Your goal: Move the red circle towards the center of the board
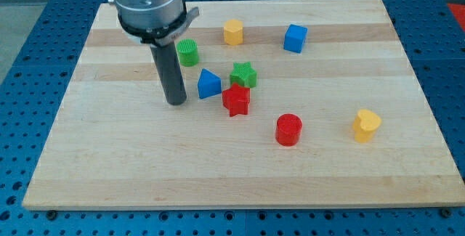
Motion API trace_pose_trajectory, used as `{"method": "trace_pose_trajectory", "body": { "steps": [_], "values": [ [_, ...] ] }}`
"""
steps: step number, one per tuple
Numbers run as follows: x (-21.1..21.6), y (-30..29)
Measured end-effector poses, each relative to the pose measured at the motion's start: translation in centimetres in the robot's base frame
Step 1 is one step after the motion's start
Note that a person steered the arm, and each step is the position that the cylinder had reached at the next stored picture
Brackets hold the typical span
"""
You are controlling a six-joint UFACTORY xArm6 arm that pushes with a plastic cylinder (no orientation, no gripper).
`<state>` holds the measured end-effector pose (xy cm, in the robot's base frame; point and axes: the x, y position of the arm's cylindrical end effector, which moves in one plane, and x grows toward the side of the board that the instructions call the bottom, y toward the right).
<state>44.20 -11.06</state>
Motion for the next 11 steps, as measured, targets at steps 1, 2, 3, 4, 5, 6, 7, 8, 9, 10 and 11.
{"method": "trace_pose_trajectory", "body": {
  "steps": [1,2,3,4,5,6,7,8,9,10,11],
  "values": [
    [-0.8,3.2],
    [-0.9,4.8],
    [1.7,2.9],
    [7.0,4.3],
    [10.4,11.9],
    [12.2,19.9],
    [10.8,20.3],
    [10.4,17.7],
    [10.9,16.0],
    [9.4,17.1],
    [7.5,17.7]
  ]
}}
